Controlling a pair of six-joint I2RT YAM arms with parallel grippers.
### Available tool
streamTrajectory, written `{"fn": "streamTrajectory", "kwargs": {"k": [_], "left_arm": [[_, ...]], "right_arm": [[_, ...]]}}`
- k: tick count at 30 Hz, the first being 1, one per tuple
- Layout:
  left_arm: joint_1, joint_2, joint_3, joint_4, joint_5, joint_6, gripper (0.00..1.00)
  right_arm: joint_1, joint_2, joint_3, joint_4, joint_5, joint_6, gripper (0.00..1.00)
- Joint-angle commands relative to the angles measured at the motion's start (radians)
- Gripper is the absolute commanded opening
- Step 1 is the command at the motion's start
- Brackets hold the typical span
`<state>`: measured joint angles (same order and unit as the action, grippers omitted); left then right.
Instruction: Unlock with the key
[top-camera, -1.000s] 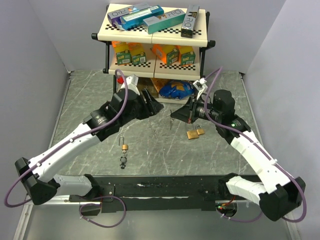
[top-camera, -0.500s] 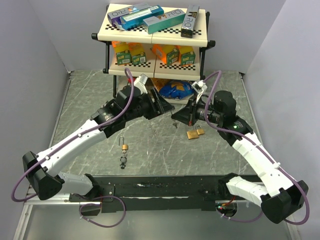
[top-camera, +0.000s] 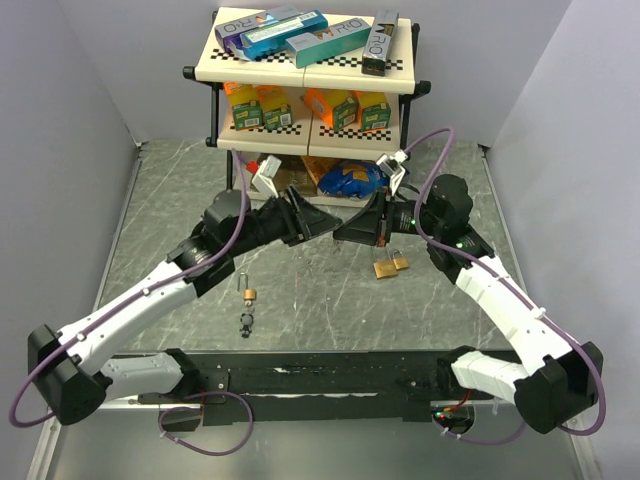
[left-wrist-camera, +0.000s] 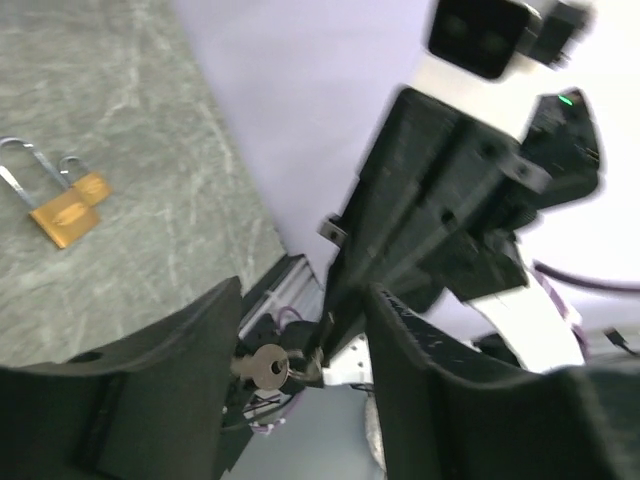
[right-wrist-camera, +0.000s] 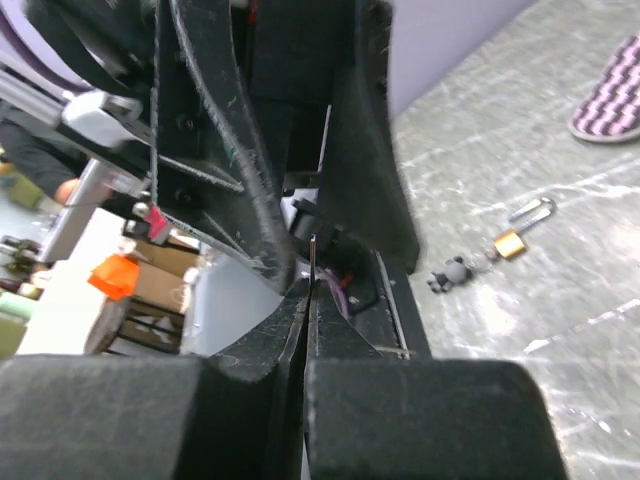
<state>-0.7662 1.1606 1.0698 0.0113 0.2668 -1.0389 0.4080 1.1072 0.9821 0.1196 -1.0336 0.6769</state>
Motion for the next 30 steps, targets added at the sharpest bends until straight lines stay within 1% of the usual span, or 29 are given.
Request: {"fn": "streamTrajectory", "kwargs": {"k": [1,5,8,9,11,14,15,16,22,23,24,26,30], "left_arm": [[0.002,-0.061,-0.042,0.173,0.077,-0.016,0.55],[0.005,-0.068,-0.056,0.193,0.078,-0.021,0.54],[0.004,-0.058,-0.056,0.210,0.091,-0.029,0.48],[0.004,-0.056,-0.054,0.211,0.088,-0.030,0.44],[0.004,-0.052,-0.051,0.219,0.091,-0.032,0.41],[0.004,-0.042,-0.042,0.208,0.089,-0.029,0.29],[0.004,-0.041,-0.042,0.211,0.092,-0.029,0.27],[0.005,-0.039,-0.042,0.211,0.094,-0.030,0.26],[0.004,-0.035,-0.042,0.208,0.097,-0.035,0.28],[0.004,-0.035,-0.044,0.205,0.097,-0.035,0.26],[0.004,-0.033,-0.042,0.204,0.095,-0.036,0.19],[0.004,-0.033,-0.044,0.207,0.097,-0.038,0.01],[0.004,-0.045,-0.051,0.200,0.069,-0.038,0.01]], "right_arm": [[-0.021,0.016,-0.019,0.209,-0.088,0.136,0.00],[-0.024,0.023,-0.016,0.233,-0.111,0.154,0.00],[-0.023,0.028,-0.013,0.238,-0.129,0.158,0.00],[-0.023,0.031,-0.011,0.244,-0.134,0.164,0.00],[-0.023,0.031,-0.014,0.249,-0.138,0.170,0.00],[-0.024,0.031,-0.016,0.246,-0.134,0.167,0.00],[-0.024,0.031,-0.013,0.244,-0.134,0.165,0.00],[-0.024,0.032,-0.013,0.244,-0.135,0.168,0.00],[-0.031,0.034,-0.017,0.258,-0.129,0.179,0.00],[-0.031,0.033,-0.017,0.261,-0.131,0.187,0.00],[-0.032,0.033,-0.020,0.265,-0.125,0.191,0.00],[-0.034,0.034,-0.022,0.284,-0.125,0.205,0.00],[-0.034,0.034,-0.026,0.288,-0.128,0.216,0.00]]}}
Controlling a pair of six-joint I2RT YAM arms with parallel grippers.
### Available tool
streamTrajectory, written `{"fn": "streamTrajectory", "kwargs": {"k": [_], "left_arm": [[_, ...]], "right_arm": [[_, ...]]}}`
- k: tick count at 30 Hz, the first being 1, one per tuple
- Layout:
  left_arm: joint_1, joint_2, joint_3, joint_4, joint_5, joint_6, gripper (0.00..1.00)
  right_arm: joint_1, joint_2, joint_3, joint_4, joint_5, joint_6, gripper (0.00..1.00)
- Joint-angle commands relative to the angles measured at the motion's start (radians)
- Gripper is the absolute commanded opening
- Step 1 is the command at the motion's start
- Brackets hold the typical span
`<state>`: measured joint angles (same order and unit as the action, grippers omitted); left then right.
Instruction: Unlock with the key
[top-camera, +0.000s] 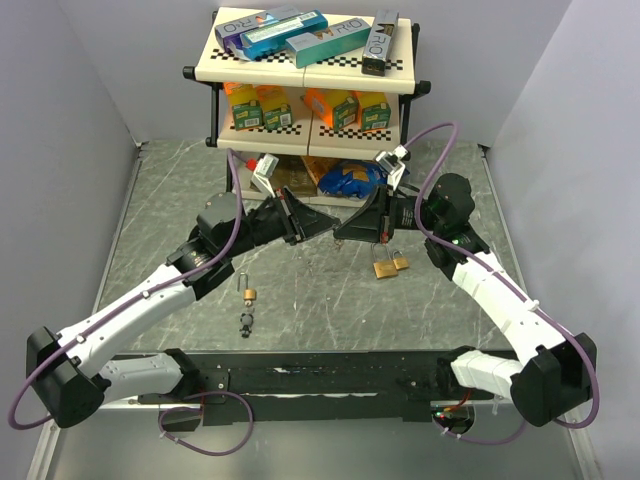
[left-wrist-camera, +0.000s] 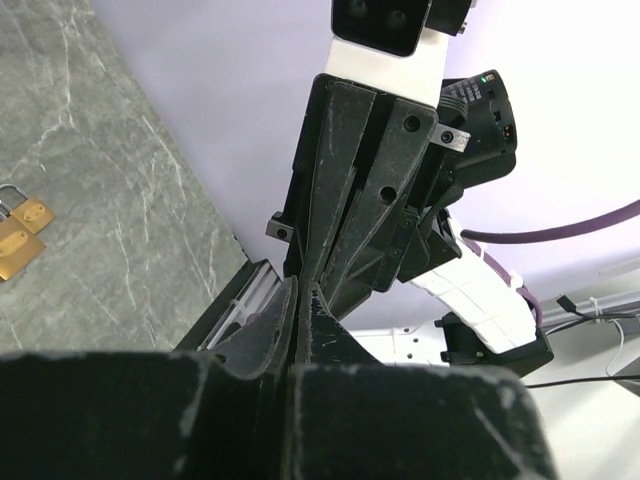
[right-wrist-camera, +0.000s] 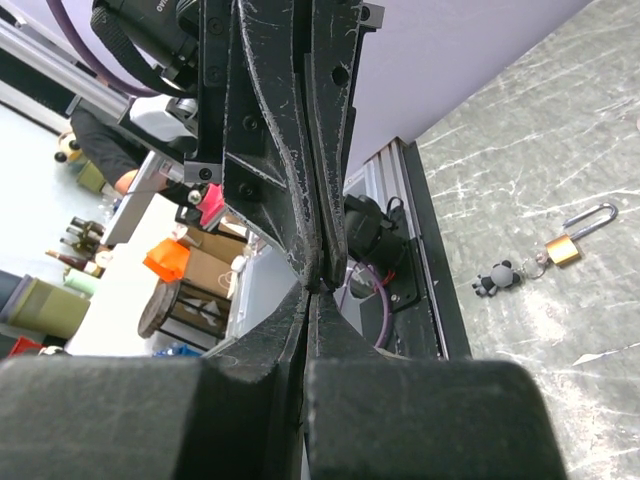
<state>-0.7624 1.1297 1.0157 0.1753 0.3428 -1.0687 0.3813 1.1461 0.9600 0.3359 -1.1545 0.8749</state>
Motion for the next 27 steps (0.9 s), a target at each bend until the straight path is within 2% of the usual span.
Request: {"fn": "streamTrajectory", "kwargs": {"k": [1,3,4,6,9,16,27], "left_arm": [[0.002,-0.021,-0.003,0.039,-0.017,-0.016,0.01],[0.002,-0.033,-0.026,0.064,-0.033,-0.027,0.01],[0.000,-0.037,-0.032,0.072,-0.033,-0.036,0.01],[0.002,-0.044,-0.043,0.078,-0.039,-0.042,0.01],[0.000,-0.050,-0.049,0.081,-0.042,-0.043,0.01],[0.002,-0.065,-0.072,0.102,-0.061,-0.053,0.01],[0.002,-0.064,-0.071,0.099,-0.062,-0.054,0.01]], "right_arm": [[-0.010,-0.006,-0.006,0.069,-0.004,0.016,0.03],[-0.010,-0.013,-0.004,0.048,0.001,0.004,0.10],[-0.010,-0.014,-0.003,0.038,0.004,0.000,0.20],[-0.010,-0.019,-0.001,0.026,0.006,-0.011,0.30],[-0.010,-0.017,-0.003,0.025,0.001,-0.010,0.38],[-0.010,-0.017,-0.001,-0.041,-0.002,-0.053,0.39],[-0.010,-0.014,-0.007,-0.021,-0.011,-0.040,0.26]]}}
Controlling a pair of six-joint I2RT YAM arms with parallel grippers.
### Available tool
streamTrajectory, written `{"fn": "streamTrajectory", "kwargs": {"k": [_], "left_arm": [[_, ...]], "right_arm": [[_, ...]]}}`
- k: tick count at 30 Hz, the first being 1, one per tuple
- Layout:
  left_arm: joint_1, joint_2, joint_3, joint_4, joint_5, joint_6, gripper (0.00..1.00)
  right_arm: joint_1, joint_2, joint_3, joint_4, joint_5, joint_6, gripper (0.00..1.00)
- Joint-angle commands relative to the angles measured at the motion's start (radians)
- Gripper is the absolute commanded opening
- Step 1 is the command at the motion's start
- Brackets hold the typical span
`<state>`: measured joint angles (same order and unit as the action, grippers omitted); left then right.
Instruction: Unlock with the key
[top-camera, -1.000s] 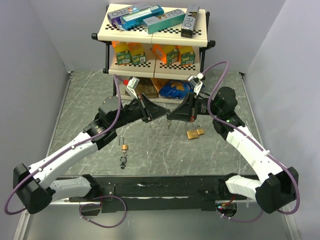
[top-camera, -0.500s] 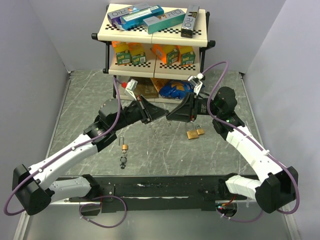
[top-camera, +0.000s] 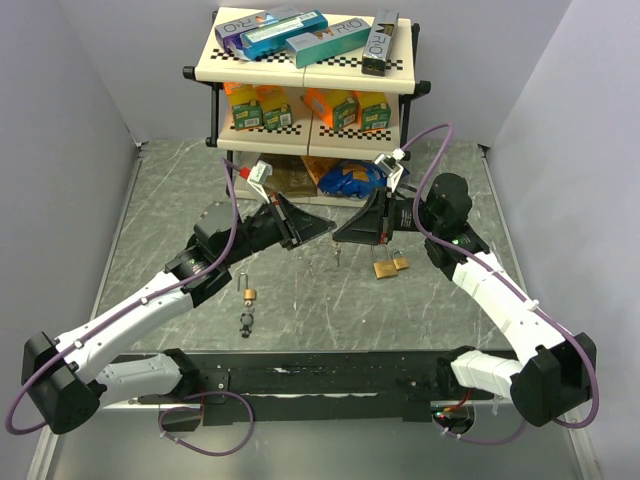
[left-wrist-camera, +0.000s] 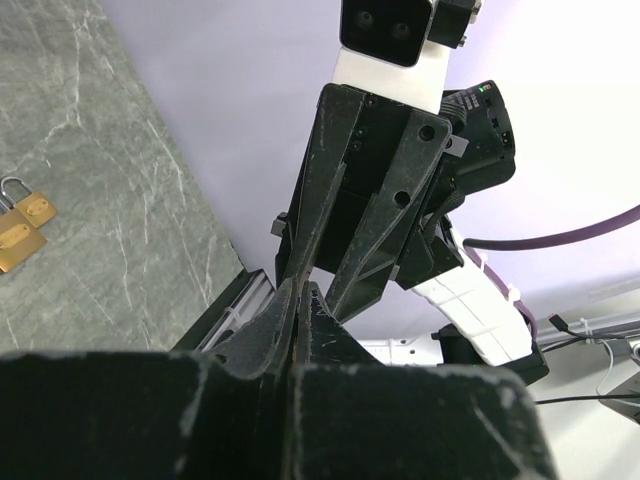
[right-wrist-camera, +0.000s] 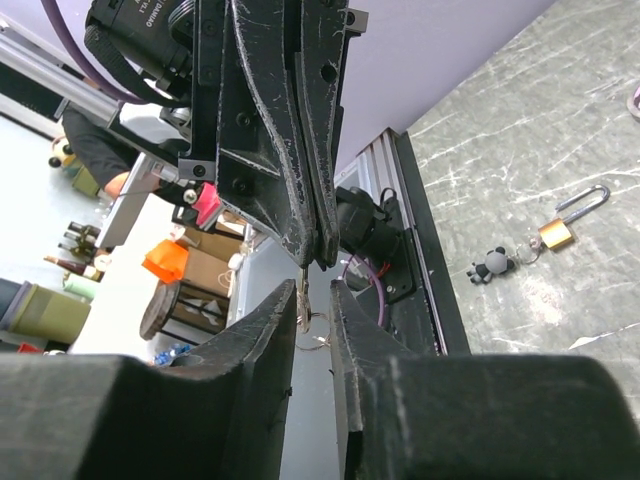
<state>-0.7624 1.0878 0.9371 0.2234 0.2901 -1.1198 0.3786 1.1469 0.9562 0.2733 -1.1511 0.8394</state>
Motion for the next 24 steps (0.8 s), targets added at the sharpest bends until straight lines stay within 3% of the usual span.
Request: {"fn": "streamTrajectory", "kwargs": {"k": [1,15,21,24], "left_arm": [[0.002,-0.022,0.006,0.051,-0.011,-0.003,0.01],[0.003,-0.026,0.005,0.051,-0.023,-0.005,0.01],[0.002,-0.023,0.005,0.050,-0.023,-0.003,0.01],[0.002,-0.025,0.008,0.048,-0.028,-0.005,0.01]], "right_arm": [[-0.007,-0.015,-0.004,0.043,-0.019,-0.005,0.26],[-0.007,-0.003,-0.002,0.049,-0.041,0.001,0.26],[-0.006,0.002,-0.004,0.058,-0.045,0.006,0.14],[-0.006,0.002,-0.002,0.052,-0.042,0.003,0.00]]}}
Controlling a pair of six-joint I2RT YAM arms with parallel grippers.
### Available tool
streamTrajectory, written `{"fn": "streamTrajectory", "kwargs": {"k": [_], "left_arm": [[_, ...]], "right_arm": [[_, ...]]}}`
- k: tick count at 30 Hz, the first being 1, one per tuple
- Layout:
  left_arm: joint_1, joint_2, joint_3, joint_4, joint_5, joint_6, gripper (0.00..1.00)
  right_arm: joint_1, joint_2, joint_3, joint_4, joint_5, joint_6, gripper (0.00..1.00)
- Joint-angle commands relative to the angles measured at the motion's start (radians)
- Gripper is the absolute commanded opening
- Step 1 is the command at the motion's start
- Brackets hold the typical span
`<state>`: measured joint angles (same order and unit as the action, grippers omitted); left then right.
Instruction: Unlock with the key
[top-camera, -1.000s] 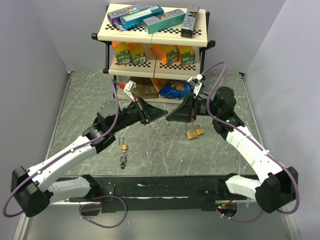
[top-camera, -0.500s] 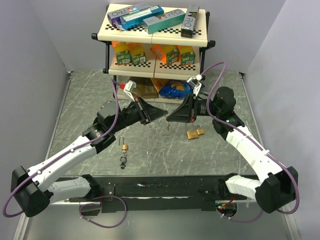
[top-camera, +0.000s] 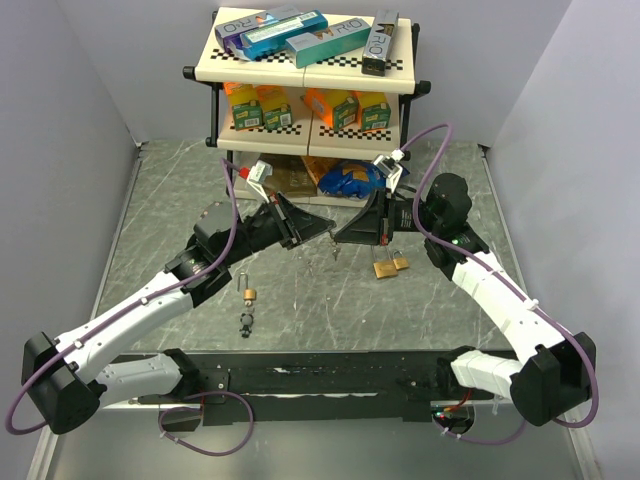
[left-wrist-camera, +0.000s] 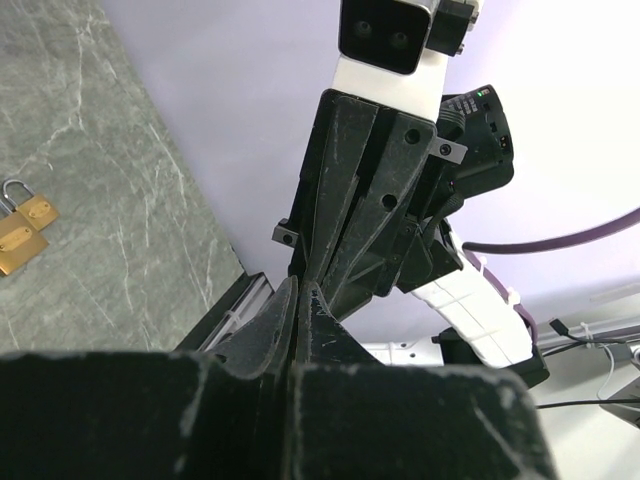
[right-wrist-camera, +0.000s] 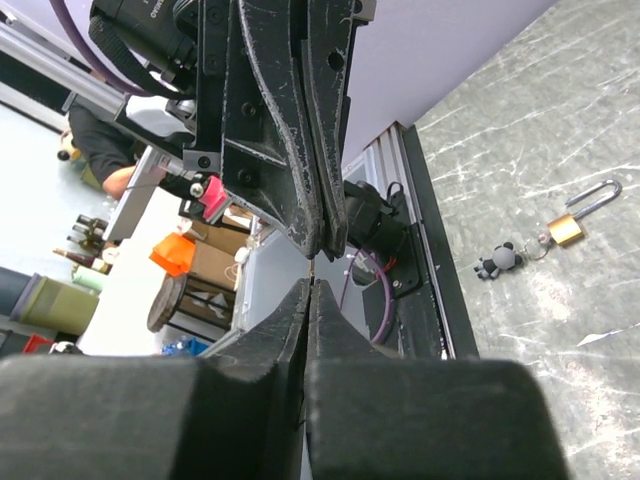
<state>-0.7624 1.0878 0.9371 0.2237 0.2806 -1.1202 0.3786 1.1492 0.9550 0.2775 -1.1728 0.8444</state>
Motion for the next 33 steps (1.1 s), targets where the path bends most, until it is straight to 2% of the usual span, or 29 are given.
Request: {"fn": "streamTrajectory", "kwargs": {"k": [1,3,4,5,6,7,9,11,12,16,21,23,26,27,30,33], "left_arm": [[0.002,-0.023,0.009,0.045,-0.021,-0.004,0.01],[0.002,-0.019,0.011,0.042,-0.030,-0.003,0.01],[0.002,-0.016,0.017,0.037,-0.037,-0.003,0.08],[0.003,-0.009,0.020,0.022,-0.046,0.000,0.20],[0.002,-0.003,0.025,0.013,-0.066,0.006,0.52],[0.002,0.003,0.041,0.000,-0.078,0.011,0.67],[0.002,0.040,0.077,-0.087,-0.119,0.036,0.84],[0.002,0.111,0.167,-0.189,-0.147,0.071,0.85],[0.002,0.141,0.199,-0.293,-0.156,0.083,0.85],[0.000,0.309,0.354,-0.482,-0.189,0.097,0.84],[-0.017,0.539,0.436,-0.541,-0.158,0.100,0.80],[-0.041,0.662,0.540,-0.615,-0.170,0.152,0.78],[-0.075,0.834,0.715,-0.734,-0.185,0.239,0.71],[-0.081,0.874,0.783,-0.748,-0.178,0.261,0.66],[-0.097,1.007,0.898,-0.805,-0.196,0.332,0.57],[-0.097,1.106,0.977,-0.857,-0.210,0.362,0.55]], "right_arm": [[-0.006,0.000,0.001,0.046,-0.016,-0.005,0.00],[-0.006,-0.003,0.002,0.025,-0.011,-0.016,0.00],[-0.006,-0.006,0.004,0.009,-0.004,-0.024,0.00],[-0.006,-0.014,0.005,-0.039,0.027,-0.036,0.00],[-0.009,-0.022,0.008,-0.078,0.047,-0.080,0.00],[-0.012,-0.038,0.017,-0.116,0.077,-0.103,0.00],[-0.044,-0.055,0.031,-0.255,0.171,-0.177,0.00],[-0.079,-0.078,0.054,-0.363,0.235,-0.221,0.00],[-0.128,-0.086,0.062,-0.453,0.313,-0.255,0.00],[-0.240,-0.166,0.083,-0.648,0.516,-0.317,0.00],[-0.284,-0.252,0.111,-0.774,0.691,-0.384,0.00],[-0.284,-0.287,0.116,-0.794,0.723,-0.398,0.00],[-0.285,-0.324,0.108,-0.813,0.743,-0.409,0.00],[-0.285,-0.333,0.100,-0.814,0.743,-0.407,0.00],[-0.285,-0.361,0.081,-0.814,0.743,-0.403,0.00],[-0.284,-0.376,0.074,-0.810,0.733,-0.395,0.00]]}}
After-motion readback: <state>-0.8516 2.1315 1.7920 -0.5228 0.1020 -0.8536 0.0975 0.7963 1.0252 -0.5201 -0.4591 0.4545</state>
